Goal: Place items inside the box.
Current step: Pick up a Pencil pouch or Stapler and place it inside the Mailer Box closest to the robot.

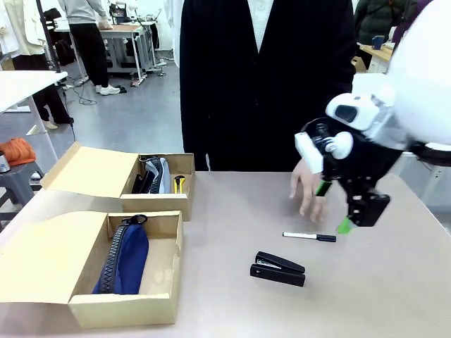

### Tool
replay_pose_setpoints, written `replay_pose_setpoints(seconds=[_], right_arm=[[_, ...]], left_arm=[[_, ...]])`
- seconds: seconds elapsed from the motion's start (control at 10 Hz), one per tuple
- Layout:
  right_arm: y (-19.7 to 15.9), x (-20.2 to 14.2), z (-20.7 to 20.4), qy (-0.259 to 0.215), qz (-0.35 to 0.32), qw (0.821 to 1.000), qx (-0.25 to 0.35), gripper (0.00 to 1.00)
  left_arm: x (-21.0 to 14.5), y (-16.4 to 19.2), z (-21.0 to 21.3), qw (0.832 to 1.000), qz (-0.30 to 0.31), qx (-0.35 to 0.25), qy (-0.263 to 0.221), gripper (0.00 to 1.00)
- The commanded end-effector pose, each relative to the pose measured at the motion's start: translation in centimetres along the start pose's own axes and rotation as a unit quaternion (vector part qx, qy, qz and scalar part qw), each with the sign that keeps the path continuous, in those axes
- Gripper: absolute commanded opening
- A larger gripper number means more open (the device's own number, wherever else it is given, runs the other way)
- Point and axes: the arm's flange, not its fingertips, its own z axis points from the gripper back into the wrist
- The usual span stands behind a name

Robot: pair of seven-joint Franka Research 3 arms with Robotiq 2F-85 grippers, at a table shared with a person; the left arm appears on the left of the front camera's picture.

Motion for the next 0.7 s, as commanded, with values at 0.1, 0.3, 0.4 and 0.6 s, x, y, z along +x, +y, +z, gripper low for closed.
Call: replay_pose_setpoints(seconds=[0.1,0.3,0.4,0.6], right_arm=[[3.2,-18.3,3.9,-0.191,-0.131,0.969,-0.084,1.0],[9.5,-28.6,3.6,-0.252,-0.308,0.901,-0.172,1.0],[12.2,-30.8,2.9,-0.276,-0.361,0.871,-0.187,1.0],[14.9,-33.1,0.6,-0.324,-0.513,0.778,-0.162,1.0]], left_arm=[[-0.1,-0.1,0.0,1.0,-0.008,-0.012,-0.002,1.0],[-0.1,-0.1,0.0,1.0,-0.008,-0.012,-0.002,1.0],[-0.1,-0.1,0.0,1.0,-0.008,-0.012,-0.002,1.0],[-0.1,-0.1,0.0,1.0,-0.008,-0.012,-0.002,1.0]])
